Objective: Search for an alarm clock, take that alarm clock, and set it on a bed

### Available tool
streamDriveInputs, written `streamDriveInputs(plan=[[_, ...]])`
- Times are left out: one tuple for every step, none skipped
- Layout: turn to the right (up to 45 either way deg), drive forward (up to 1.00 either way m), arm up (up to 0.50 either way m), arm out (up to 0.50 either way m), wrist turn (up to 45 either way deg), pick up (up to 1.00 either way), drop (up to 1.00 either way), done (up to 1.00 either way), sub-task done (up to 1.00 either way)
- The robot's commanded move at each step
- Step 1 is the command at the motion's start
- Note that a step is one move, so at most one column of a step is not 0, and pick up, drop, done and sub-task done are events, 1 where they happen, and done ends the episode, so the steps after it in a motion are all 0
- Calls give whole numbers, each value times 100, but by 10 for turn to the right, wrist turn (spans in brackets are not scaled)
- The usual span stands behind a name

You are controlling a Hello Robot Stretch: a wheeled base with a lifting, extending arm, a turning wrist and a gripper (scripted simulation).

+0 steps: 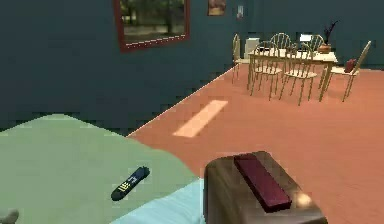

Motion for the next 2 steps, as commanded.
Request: streamDriveInputs(plan=[[-450, 0, 0, 0, 0, 0, 0, 0, 0], [-450, 0, 0, 0, 0, 0, 0, 0, 0]])
